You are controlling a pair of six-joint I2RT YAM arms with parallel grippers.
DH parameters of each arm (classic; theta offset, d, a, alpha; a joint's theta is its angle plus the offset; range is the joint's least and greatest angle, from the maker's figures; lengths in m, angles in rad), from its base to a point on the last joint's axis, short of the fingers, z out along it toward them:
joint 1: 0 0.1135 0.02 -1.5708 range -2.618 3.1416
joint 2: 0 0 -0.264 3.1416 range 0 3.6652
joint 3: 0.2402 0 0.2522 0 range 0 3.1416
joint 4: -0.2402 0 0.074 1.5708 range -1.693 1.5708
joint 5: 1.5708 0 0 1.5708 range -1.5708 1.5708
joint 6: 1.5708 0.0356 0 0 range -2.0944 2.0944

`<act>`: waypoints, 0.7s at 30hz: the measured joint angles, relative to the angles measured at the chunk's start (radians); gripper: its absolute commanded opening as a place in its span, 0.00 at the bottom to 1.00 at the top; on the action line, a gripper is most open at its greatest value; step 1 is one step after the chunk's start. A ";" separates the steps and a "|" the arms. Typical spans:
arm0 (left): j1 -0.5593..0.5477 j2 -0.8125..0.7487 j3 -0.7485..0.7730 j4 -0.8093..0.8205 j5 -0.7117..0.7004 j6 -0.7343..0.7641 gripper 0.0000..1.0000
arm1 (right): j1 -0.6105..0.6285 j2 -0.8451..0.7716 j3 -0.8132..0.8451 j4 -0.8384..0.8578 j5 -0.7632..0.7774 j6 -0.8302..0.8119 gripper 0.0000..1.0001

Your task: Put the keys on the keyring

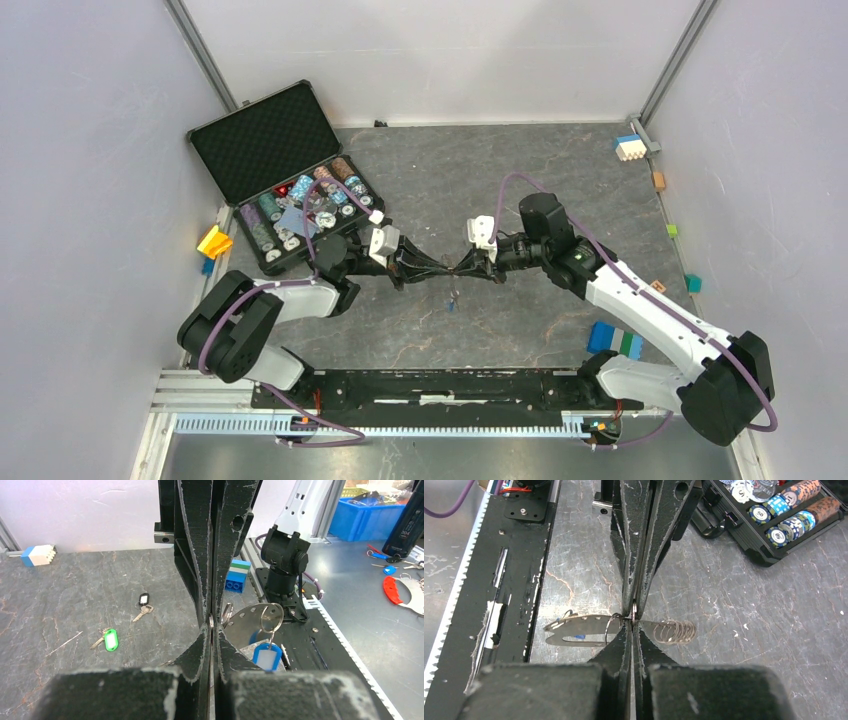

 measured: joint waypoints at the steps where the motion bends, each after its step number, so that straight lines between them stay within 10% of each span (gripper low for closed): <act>1: 0.000 0.000 0.000 -0.001 0.000 0.000 0.02 | 0.000 0.000 0.000 0.000 0.005 0.002 0.00; 21: -0.003 -0.061 0.051 -0.442 -0.010 0.291 0.42 | 0.063 0.007 0.063 -0.144 0.231 -0.108 0.00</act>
